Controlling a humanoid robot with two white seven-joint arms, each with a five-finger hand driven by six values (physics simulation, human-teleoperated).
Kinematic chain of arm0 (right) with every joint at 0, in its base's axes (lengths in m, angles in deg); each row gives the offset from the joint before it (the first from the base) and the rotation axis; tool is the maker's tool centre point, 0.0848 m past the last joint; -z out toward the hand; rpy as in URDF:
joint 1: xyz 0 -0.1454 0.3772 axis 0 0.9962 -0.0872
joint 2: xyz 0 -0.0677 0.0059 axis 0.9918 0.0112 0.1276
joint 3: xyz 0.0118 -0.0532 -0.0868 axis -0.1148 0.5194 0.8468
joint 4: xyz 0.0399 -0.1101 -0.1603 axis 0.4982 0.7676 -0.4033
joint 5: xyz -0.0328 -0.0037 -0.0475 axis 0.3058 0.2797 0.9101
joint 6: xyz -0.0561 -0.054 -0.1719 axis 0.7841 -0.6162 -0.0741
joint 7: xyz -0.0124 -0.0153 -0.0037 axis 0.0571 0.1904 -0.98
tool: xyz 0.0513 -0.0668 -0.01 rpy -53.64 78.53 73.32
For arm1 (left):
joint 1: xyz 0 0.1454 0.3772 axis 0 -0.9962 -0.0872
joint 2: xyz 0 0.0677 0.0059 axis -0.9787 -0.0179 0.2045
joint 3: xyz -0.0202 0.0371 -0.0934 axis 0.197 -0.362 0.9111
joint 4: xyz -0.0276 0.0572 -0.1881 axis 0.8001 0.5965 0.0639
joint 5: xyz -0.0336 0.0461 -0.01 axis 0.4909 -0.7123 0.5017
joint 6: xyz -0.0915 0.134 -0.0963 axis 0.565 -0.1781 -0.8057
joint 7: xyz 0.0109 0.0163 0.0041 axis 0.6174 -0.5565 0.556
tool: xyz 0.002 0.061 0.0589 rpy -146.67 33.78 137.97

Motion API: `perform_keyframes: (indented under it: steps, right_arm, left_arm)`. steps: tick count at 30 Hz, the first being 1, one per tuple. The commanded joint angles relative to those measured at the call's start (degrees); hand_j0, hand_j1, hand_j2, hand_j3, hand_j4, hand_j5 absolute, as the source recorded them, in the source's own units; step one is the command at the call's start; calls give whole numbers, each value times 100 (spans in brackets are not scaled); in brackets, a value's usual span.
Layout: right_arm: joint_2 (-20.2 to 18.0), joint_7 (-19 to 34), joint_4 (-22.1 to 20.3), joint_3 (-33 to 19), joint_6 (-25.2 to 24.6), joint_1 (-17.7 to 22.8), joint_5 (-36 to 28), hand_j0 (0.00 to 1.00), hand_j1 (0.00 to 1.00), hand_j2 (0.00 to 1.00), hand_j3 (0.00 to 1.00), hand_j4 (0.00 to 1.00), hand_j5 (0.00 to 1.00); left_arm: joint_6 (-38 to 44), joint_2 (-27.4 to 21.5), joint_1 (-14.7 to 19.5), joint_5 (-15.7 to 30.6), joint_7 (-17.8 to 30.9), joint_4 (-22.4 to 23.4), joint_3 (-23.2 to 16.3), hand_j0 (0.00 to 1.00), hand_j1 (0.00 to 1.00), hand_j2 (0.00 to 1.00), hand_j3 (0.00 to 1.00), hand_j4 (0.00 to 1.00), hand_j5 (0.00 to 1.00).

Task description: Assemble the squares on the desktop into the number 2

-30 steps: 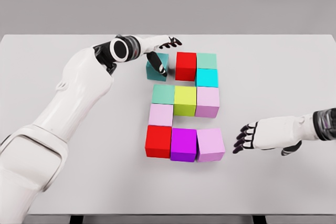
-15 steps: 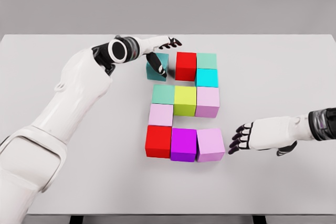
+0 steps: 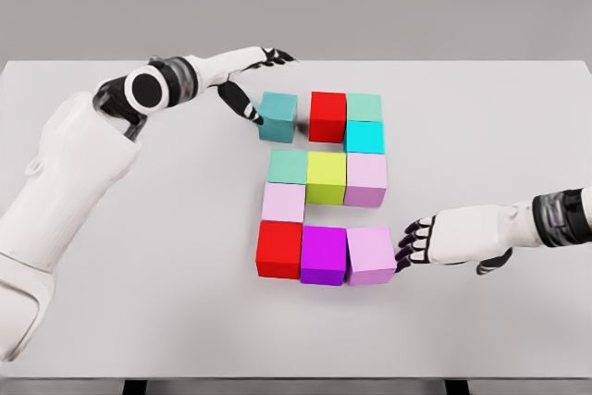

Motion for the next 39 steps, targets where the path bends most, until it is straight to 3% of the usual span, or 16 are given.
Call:
perform_keyframes:
  steps: [1,4,6,11,22,27,30,33,39]
  right_arm:
    - [27,-1,-5,9,-12,9,-29,100,100,100,100,100,100]
    - [45,-1,-5,27,-12,0,-29,100,100,100,100,100,100]
    - [36,-1,-5,27,-12,0,-29,100,100,100,100,100,100]
    - [27,-1,-5,27,-12,9,-29,100,100,100,100,100,100]
    - [-403,-1,4,-61,-12,0,-29,100,100,100,100,100,100]
    - [-799,-1,144,-852,-12,-18,-881,100,100,100,100,100,100]
    - [-869,-1,1102,-1441,-12,53,-2225,100,100,100,100,100,100]
    - [-878,-1,1436,-1520,-12,62,-2920,100,100,100,100,100,100]
    - [-896,-1,1568,-1520,-12,202,-3289,100,100,100,100,100,100]
  left_arm:
    - [-25,-497,-9,217,-2,-391,4,99,99,99,99,99,99]
    - [-34,-875,-26,138,-2,-602,-40,100,100,100,100,100,100]
    - [-78,-1287,-280,68,-2,-742,-84,100,100,100,100,100,100]
    - [-1053,-1763,-422,-715,-2,-875,-198,100,100,100,100,100,100]
    - [-1282,-1816,-325,-1409,-2,-778,-796,100,100,100,100,100,100]
    - [-1291,-1798,-70,-1409,-2,-418,-1367,100,100,100,100,100,100]
    - [-1308,-1790,44,-1409,-2,-277,-1640,100,100,100,100,100,100]
    - [-1616,-1772,193,-1409,-2,-268,-1895,100,100,100,100,100,100]
    - [-2047,-1737,448,-1400,-2,-268,-2202,100,100,100,100,100,100]
